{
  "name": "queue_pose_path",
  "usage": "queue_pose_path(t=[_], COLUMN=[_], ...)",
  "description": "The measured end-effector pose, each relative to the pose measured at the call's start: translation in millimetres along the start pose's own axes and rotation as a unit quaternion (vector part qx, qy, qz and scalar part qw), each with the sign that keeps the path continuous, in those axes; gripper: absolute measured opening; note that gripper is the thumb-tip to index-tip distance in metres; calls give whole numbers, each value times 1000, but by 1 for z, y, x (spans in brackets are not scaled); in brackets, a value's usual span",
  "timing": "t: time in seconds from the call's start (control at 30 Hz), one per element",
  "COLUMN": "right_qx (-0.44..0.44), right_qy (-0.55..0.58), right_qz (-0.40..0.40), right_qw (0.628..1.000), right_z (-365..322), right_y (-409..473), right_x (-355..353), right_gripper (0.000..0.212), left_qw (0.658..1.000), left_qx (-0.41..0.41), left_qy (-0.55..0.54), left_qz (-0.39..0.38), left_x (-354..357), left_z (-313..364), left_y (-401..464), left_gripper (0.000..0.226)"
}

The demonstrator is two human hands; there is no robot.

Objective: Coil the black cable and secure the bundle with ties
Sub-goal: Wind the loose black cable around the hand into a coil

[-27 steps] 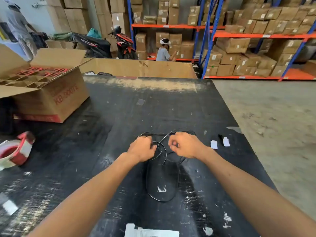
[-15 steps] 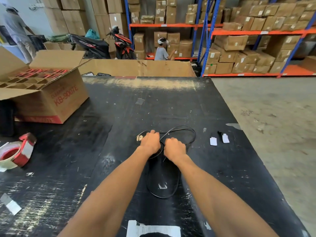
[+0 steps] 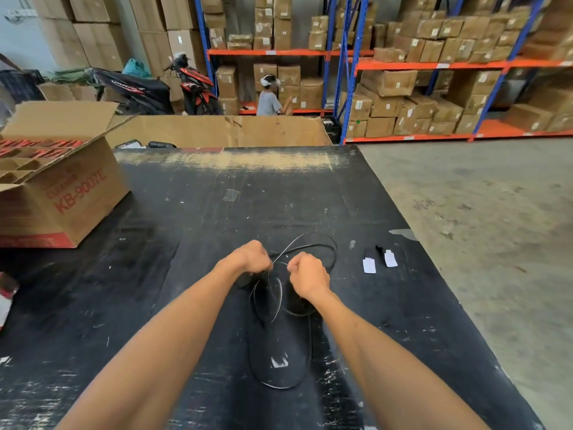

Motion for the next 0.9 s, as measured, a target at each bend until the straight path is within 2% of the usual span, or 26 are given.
queue_pose_path(t=[0.13,0.23,0.3,0.37,0.4,0.47,0.53,0.63,0.73,0.83,0.9], right_qx=[-20,-47,-54,-38,-19,16,25,-43,-149,-170,-175], right_qy=[128,204,182,167,171,179,181,215,291,319,352], right_qz=[95,117,125,146,162,197,215,204,104,79,52], right_qw=[987,971,974,974,972,964,960,954,939,929,918], right_z=[1,-9,-16,-17,-16,-14,-20,-41,-72,-75,-73], right_y=[11,20,26,28,28,22,17,14,15,7,4], right_x=[-23,-32,-40,-53,-61,-80,-96,-105,-88,-78,-71], right_gripper=[20,13,9,17,20,18,19,19,15,16,20], left_qw=[992,994,998,994,989,977,943,866,819,777,742], left_qx=[54,72,53,12,8,53,115,170,193,197,181], left_qy=[-111,-80,-38,12,8,-96,-270,-461,-534,-595,-646], left_qz=[-20,-33,12,104,145,182,158,95,79,52,-10], left_x=[-30,-48,-64,-86,-96,-111,-119,-121,-122,-122,-116], left_z=[19,30,27,20,20,26,33,49,65,74,83], left_y=[-3,-3,0,-2,-7,-16,-25,-39,-51,-53,-54], left_gripper=[12,9,8,13,15,15,10,8,6,8,10])
Point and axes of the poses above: each hand's wrist, its own y-axis towards the middle knuckle, its own x-axis out of the palm, z = x × y, the point moved 10 cm from there along y, towards the middle knuckle, and after that the axes turned 6 degrees about -x, right-handed, at the moved point
